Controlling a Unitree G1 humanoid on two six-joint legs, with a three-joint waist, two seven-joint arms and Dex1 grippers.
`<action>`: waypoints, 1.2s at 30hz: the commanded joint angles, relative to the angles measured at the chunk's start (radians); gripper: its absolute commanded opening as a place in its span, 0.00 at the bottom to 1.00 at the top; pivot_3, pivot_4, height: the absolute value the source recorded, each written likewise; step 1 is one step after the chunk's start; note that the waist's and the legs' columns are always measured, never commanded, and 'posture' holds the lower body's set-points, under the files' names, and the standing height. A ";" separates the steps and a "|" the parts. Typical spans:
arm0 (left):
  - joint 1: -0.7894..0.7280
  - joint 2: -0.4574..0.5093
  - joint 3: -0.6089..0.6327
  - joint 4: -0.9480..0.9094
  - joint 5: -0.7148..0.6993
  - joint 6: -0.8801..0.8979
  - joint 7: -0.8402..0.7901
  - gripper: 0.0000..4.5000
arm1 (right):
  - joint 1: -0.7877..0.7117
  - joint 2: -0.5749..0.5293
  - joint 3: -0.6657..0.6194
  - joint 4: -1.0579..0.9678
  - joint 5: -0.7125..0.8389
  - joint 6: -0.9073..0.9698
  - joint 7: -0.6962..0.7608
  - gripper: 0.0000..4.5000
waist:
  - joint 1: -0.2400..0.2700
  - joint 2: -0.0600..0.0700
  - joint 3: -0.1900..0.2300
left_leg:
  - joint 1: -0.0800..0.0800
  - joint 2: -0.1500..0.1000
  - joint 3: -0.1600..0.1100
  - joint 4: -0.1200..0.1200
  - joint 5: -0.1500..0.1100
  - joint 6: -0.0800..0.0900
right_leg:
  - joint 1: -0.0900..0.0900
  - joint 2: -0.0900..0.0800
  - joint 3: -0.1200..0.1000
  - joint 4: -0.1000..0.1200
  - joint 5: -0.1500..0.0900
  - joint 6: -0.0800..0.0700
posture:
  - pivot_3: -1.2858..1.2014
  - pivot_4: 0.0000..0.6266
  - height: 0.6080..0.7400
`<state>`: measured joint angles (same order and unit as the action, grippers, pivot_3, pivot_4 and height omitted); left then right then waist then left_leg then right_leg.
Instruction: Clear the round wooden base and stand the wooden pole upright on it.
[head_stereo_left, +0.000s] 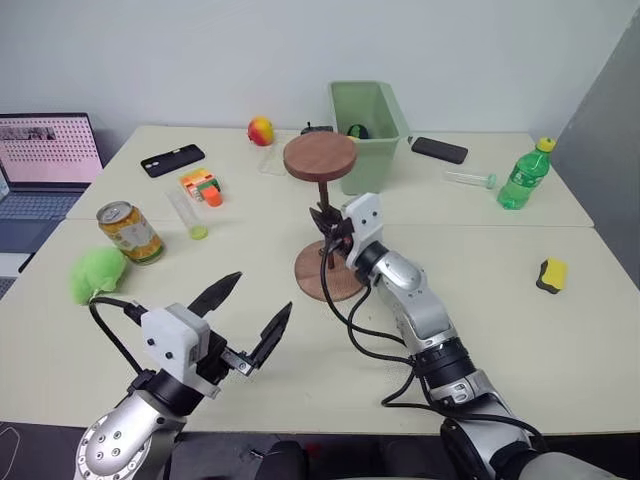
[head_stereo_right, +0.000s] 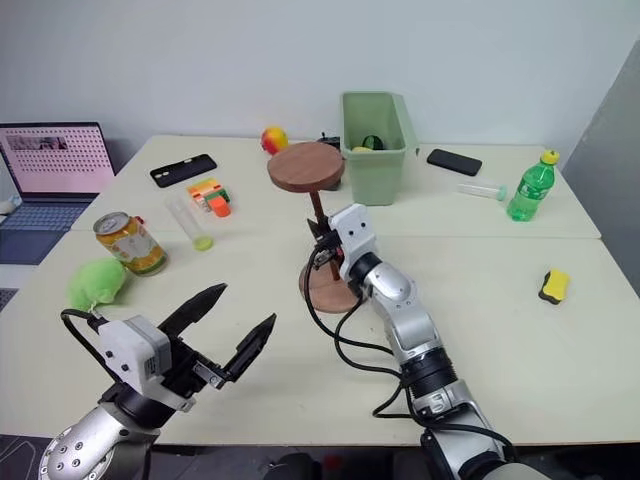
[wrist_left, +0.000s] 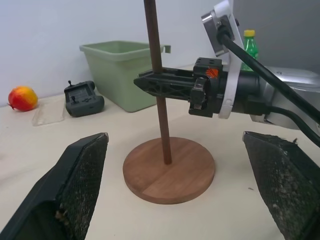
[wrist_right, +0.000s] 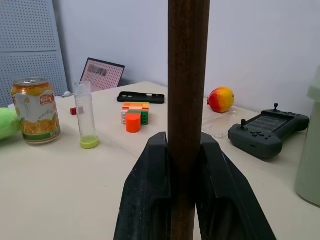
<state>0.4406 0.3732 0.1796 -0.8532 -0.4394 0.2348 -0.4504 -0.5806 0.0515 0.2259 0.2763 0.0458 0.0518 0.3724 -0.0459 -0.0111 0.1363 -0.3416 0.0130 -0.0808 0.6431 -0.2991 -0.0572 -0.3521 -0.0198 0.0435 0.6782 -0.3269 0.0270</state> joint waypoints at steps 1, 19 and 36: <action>-0.017 -0.023 0.001 -0.029 -0.079 0.035 0.039 1.00 | 0.073 -0.026 0.047 0.165 -0.046 0.131 0.024 0.06 | 0.000 0.000 -0.001 | 0.001 0.000 0.000 0.000 0.000 0.000 | 0.000 0.000 0.000 0.000 0.000 0.000 | 0.52 0.24 1.00; -0.031 -0.010 -0.006 -0.029 -0.079 0.049 0.062 1.00 | 0.070 -0.051 0.056 0.047 -0.008 0.362 0.083 0.06 | -0.005 0.000 -0.010 | 0.016 0.001 0.000 -0.014 -0.001 -0.001 | 0.010 0.000 0.001 -0.006 -0.010 0.000 | 0.52 0.24 1.00; -0.061 -0.021 -0.041 0.010 -0.040 0.026 0.060 1.00 | -0.037 -0.082 0.035 -0.248 0.067 0.674 0.094 0.06 | -0.005 0.001 0.003 | -0.002 0.001 -0.002 -0.016 -0.003 -0.004 | -0.002 -0.001 -0.001 -0.015 -0.006 -0.003 | 0.52 0.24 1.00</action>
<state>0.3822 0.3531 0.1397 -0.8249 -0.4850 0.2896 -0.3864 -0.6616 -0.0237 0.2271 -0.0306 0.1039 0.6253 0.4585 -0.0511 -0.0101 0.1392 -0.3462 0.0135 -0.0834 0.6268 -0.3017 -0.0616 -0.3563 -0.0208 0.0420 0.6629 -0.3331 0.0244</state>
